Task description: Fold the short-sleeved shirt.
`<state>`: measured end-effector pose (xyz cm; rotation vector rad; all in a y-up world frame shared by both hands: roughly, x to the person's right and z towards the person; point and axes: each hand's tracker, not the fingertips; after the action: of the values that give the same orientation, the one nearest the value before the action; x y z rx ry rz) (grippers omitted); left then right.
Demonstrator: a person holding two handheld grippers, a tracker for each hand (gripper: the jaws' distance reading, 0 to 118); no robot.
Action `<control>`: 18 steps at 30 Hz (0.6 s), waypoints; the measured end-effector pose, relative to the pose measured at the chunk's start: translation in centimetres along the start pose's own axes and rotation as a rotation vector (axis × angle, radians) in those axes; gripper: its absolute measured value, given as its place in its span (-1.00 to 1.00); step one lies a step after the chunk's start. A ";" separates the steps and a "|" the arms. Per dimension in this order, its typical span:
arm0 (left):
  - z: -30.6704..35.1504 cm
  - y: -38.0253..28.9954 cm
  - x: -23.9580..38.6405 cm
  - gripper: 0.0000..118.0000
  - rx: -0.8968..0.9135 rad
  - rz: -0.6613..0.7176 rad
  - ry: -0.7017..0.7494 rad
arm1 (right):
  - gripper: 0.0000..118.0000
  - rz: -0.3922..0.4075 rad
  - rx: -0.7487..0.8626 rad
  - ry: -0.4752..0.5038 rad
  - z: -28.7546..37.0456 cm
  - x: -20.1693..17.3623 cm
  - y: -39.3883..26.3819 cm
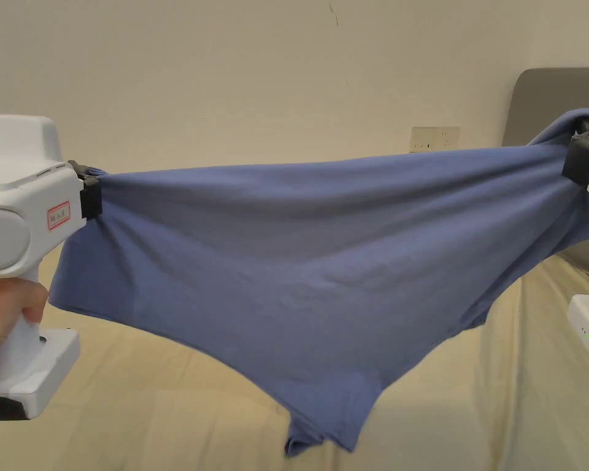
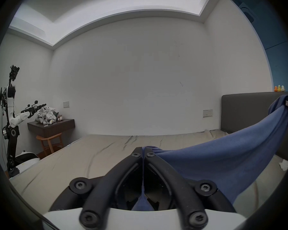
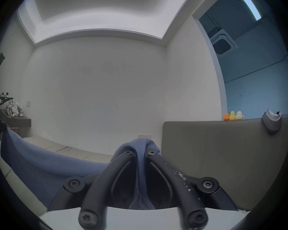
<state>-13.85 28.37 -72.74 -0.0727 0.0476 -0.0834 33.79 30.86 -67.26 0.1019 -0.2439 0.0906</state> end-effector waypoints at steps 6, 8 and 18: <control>4.2 -5.2 -0.6 -1.00 -0.090 0.006 -0.016 | -0.80 -0.004 -0.143 0.043 4.5 0.7 -5.7; 6.8 -7.3 -1.5 -1.00 -0.130 0.072 -0.024 | -0.80 -0.013 -0.191 0.064 7.4 1.2 -7.7; 22.9 -15.4 -0.2 -1.00 -0.199 -0.013 0.011 | -0.80 -0.042 -0.293 0.059 24.0 2.2 -14.4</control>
<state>-14.12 14.71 -48.80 -0.2717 0.0666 -0.0914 31.68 14.04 -44.84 -0.1872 -0.1939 0.0157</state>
